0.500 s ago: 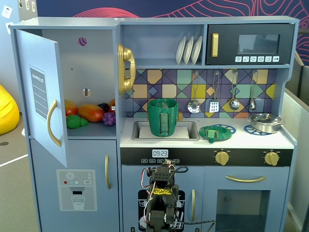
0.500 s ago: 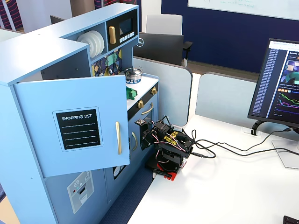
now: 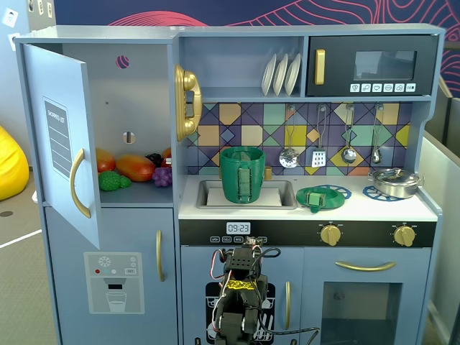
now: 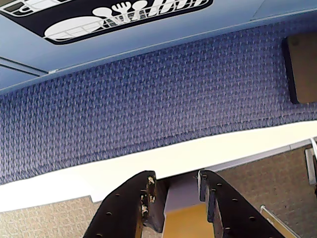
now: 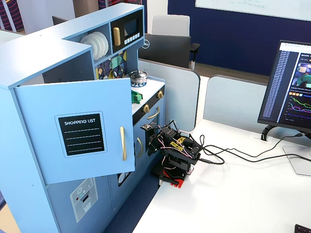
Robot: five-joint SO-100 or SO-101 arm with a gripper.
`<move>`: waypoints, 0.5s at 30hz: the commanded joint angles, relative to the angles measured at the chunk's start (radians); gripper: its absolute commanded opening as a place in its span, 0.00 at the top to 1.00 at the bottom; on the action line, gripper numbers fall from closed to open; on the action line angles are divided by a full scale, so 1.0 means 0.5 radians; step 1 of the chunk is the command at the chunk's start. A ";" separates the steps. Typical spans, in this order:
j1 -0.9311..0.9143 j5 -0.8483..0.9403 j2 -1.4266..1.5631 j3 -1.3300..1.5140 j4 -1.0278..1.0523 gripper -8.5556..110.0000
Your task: Pick up the lid from the counter and put it on the green recipient
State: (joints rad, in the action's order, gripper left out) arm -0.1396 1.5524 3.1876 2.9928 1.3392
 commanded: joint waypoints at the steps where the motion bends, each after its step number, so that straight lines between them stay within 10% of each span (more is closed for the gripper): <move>1: -0.196 0.138 -0.178 -0.184 -0.344 0.93; 11: -0.746 0.383 -0.969 -1.292 -1.528 0.92; 15: -0.841 0.264 -1.012 -1.101 -2.365 0.78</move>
State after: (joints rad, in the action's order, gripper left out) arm -0.5139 1.7150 2.7121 2.4697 0.5031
